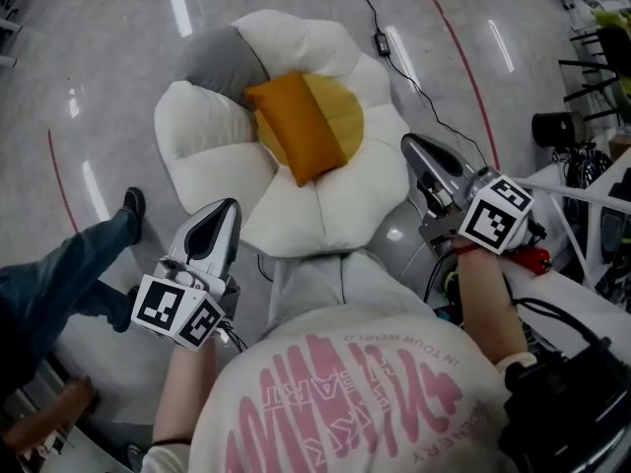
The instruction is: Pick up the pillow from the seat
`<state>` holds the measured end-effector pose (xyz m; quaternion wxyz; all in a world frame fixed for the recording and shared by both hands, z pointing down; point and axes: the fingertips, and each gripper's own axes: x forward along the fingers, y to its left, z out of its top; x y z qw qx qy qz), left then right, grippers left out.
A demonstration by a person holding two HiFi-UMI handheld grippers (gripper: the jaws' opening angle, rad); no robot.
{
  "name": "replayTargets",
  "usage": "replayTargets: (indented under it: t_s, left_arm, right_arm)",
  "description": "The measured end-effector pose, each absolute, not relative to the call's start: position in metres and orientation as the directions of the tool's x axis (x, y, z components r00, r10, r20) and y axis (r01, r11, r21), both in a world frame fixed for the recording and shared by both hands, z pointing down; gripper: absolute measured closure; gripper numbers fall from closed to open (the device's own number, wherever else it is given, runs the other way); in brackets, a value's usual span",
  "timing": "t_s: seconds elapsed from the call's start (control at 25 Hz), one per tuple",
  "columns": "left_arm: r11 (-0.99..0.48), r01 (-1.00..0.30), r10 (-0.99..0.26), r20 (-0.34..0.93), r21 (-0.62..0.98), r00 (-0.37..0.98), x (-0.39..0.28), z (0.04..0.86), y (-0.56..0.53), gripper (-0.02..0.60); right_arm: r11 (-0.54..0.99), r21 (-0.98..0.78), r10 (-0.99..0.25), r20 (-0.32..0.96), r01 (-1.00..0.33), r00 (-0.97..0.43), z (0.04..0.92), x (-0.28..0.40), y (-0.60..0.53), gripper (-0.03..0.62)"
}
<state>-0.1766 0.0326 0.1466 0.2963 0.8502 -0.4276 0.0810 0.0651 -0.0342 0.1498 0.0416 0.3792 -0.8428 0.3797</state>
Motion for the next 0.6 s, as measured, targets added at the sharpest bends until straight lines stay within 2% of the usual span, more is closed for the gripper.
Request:
replayTargets:
  t_s: [0.28,0.6]
  left_arm:
    - [-0.357,-0.796,-0.665,0.465,0.489,0.584,-0.171,0.242,0.024,0.571]
    - [-0.244,-0.822,-0.631,0.56,0.514,0.537,-0.147,0.352,0.029,0.572]
  right_arm:
    - [0.34,-0.644,-0.567,0.441,-0.686,-0.696,0.249,0.065,-0.037,0.589]
    - [0.245,-0.704,-0.454,0.524,-0.667,-0.72,0.377,0.069,-0.031,0.589]
